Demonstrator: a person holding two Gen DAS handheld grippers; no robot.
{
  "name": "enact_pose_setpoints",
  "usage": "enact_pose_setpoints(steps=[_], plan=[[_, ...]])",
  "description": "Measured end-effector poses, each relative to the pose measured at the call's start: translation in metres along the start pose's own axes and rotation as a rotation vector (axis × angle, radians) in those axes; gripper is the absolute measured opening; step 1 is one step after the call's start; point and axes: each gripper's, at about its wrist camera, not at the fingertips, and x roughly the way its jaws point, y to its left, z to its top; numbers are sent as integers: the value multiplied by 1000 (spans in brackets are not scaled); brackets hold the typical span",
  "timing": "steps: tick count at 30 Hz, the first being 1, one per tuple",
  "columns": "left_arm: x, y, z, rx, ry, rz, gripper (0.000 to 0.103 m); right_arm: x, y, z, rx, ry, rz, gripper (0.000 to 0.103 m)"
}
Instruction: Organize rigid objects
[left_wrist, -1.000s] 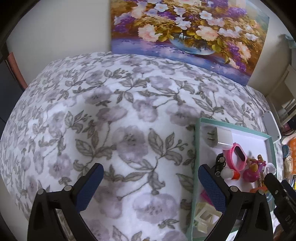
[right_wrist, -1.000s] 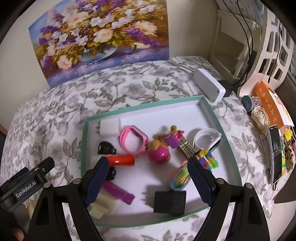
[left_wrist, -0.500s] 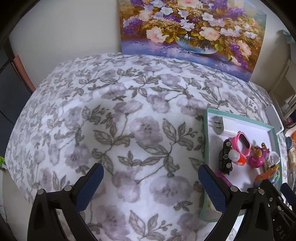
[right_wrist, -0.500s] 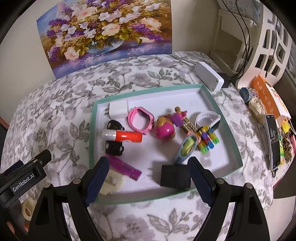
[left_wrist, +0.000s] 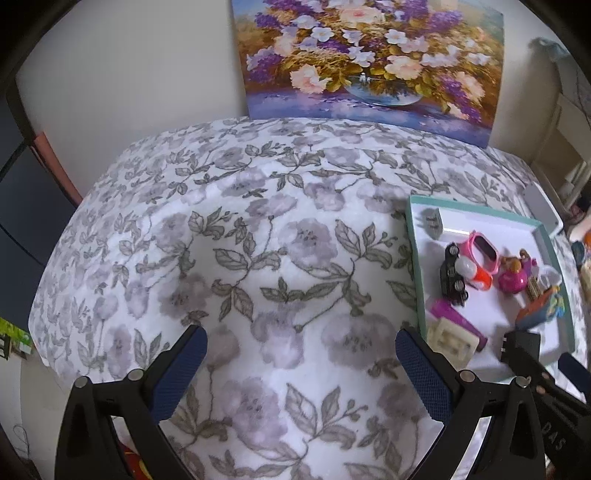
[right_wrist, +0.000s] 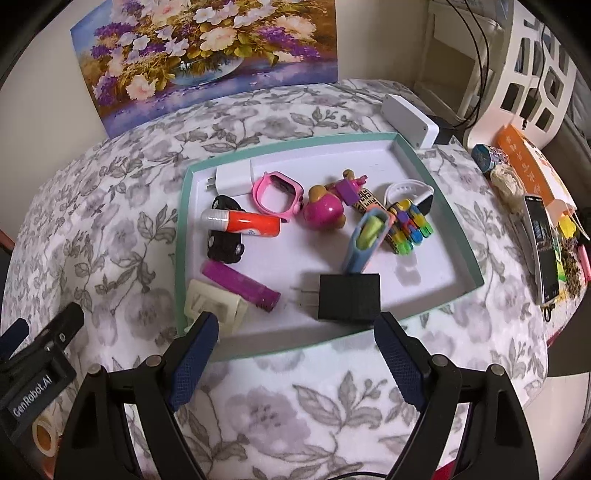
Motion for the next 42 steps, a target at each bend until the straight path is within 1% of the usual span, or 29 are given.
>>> enact_pose_setpoints(steps=[6, 10, 14, 21, 26, 30, 34, 37, 42], plan=[[-6, 2, -11, 21, 2, 27, 103, -14, 1, -8, -4, -58, -17, 87], [-12, 7, -18, 17, -13, 35, 103, -23, 1, -13, -4, -87, -10, 87], [-14, 13, -21, 4, -13, 32, 103, -29, 7, -16, -24, -107, -8, 87], [-15, 23, -22, -32, -4, 21, 103, -35, 18, -21, -62, -125, 26, 87], [-16, 27, -24, -38, 2, 22, 103, -33, 24, -23, -80, -120, 24, 87], [-15, 31, -24, -48, 7, 19, 103, -35, 25, -23, -83, -132, 22, 87], [-14, 33, -23, -59, 13, 16, 103, -33, 25, -22, -78, -122, 25, 87], [-13, 34, -23, -61, 14, 16, 103, -31, 25, -21, -73, -114, 10, 87], [-12, 35, -22, -62, 15, 12, 103, -25, 22, -20, -62, -89, 21, 87]])
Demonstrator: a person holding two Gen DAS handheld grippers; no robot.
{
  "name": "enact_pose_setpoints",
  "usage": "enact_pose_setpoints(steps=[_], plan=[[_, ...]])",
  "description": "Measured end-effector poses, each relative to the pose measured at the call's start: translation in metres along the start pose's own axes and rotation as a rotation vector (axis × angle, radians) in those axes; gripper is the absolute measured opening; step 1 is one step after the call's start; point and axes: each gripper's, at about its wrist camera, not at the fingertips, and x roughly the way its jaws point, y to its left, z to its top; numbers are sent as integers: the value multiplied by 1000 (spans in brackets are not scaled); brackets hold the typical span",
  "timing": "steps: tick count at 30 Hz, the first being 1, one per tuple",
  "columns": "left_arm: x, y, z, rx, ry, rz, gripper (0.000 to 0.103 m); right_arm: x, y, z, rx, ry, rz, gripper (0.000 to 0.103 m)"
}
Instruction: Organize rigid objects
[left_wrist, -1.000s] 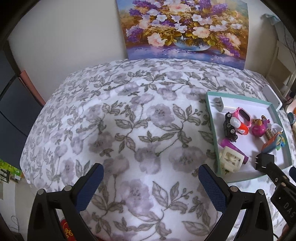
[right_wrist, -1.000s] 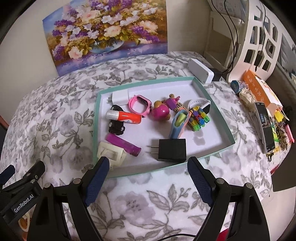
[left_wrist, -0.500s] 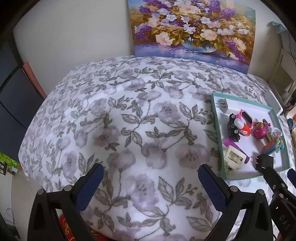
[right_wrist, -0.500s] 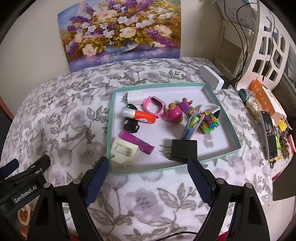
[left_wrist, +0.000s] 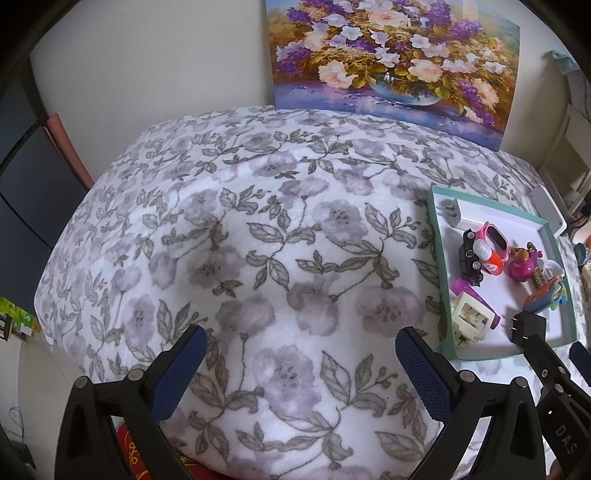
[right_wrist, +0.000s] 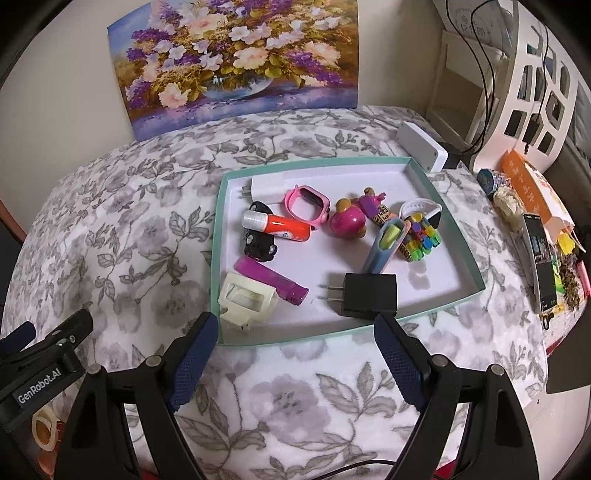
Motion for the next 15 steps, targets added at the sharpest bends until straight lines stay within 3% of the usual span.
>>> enact_pose_setpoints(steps=[15], plan=[[12, -1, 0, 12, 58, 27, 103, 12, -5, 1, 21, 49, -15, 87]])
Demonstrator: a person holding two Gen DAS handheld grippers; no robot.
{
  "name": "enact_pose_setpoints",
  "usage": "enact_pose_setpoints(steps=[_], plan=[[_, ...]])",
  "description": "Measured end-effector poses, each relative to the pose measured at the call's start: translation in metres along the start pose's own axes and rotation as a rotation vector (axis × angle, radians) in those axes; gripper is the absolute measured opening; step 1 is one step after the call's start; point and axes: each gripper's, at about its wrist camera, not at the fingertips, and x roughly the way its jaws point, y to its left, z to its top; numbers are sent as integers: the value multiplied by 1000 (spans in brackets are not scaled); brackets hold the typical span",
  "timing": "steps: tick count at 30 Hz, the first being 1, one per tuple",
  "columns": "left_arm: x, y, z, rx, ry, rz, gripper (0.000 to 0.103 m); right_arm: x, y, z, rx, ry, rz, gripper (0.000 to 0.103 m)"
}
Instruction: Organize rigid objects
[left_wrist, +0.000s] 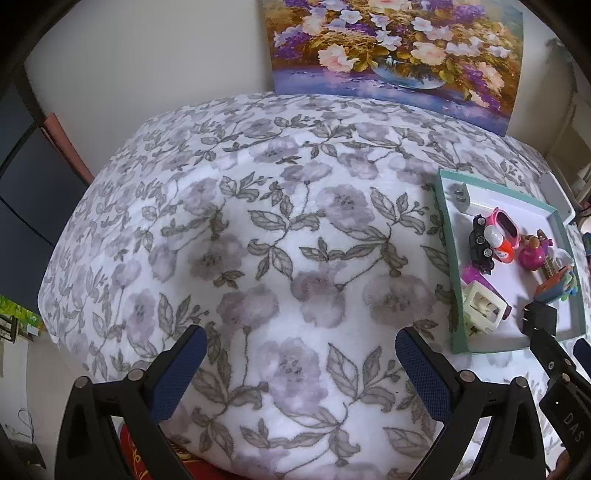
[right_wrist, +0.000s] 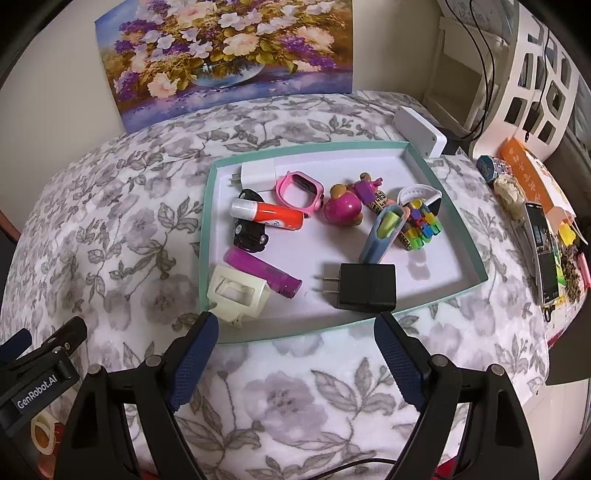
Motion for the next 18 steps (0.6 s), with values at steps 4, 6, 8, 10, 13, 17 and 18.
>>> enact_pose_setpoints(steps=[4, 6, 8, 10, 13, 17, 18], plan=[[2, 1, 0, -2, 12, 1, 103, 2, 0, 0, -1, 9, -2, 87], [4, 2, 0, -1, 20, 0, 103, 3, 0, 0, -3, 10, -6, 87], [5, 1, -1, 2, 26, 0, 103, 3, 1, 0, -4, 9, -8, 87], [6, 0, -1, 5, 30, 3, 103, 3, 1, 0, -5, 10, -5, 87], [7, 1, -1, 7, 35, 4, 103, 3, 2, 0, -11, 11, -6, 87], [8, 2, -1, 4, 37, 3, 103, 5, 3, 1, -18, 14, -11, 87], [8, 2, -1, 4, 39, 4, 103, 5, 3, 1, -19, 15, -9, 87]])
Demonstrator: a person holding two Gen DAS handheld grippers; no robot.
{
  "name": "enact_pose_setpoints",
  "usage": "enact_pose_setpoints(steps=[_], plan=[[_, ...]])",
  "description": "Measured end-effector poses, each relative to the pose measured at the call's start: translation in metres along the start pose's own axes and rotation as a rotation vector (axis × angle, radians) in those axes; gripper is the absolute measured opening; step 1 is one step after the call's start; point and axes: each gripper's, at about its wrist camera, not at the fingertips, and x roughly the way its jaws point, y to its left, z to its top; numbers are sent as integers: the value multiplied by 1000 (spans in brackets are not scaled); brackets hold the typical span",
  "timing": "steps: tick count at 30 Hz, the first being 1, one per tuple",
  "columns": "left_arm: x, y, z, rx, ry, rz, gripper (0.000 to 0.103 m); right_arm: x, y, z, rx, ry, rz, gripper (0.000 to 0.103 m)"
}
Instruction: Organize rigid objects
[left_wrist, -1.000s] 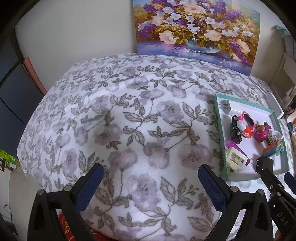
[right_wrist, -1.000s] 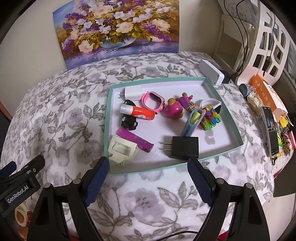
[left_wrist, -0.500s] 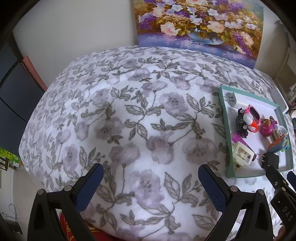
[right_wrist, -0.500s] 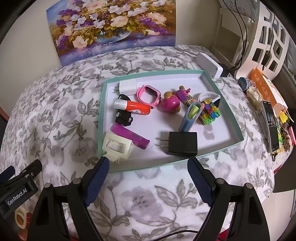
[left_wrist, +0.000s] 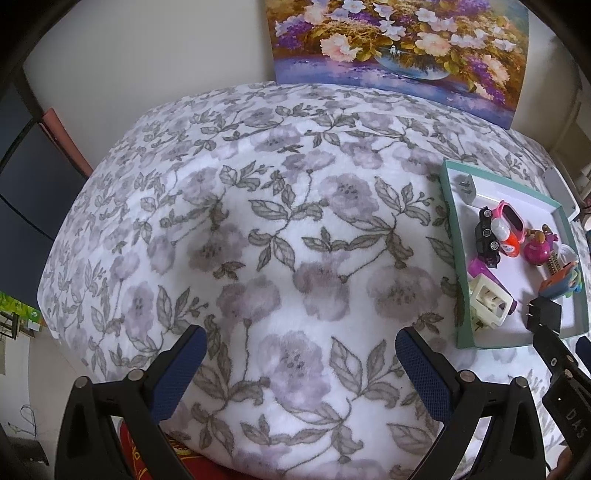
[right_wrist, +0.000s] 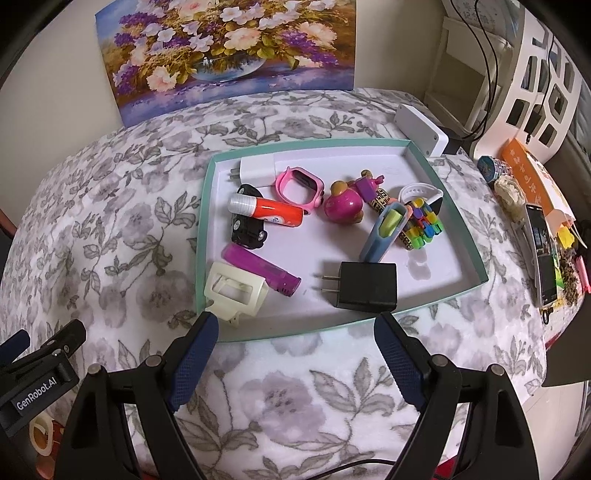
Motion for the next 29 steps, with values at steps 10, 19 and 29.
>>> enact_pose_setpoints(steps=[10, 19, 29], plan=[[2, 1, -1, -2, 10, -4, 103, 1, 5, 0, -30, 0, 14, 87], [2, 1, 0, -2, 10, -3, 103, 3, 4, 0, -22, 12, 3, 87], [2, 1, -1, -4, 10, -4, 103, -1, 3, -3, -10, -14, 24, 87]])
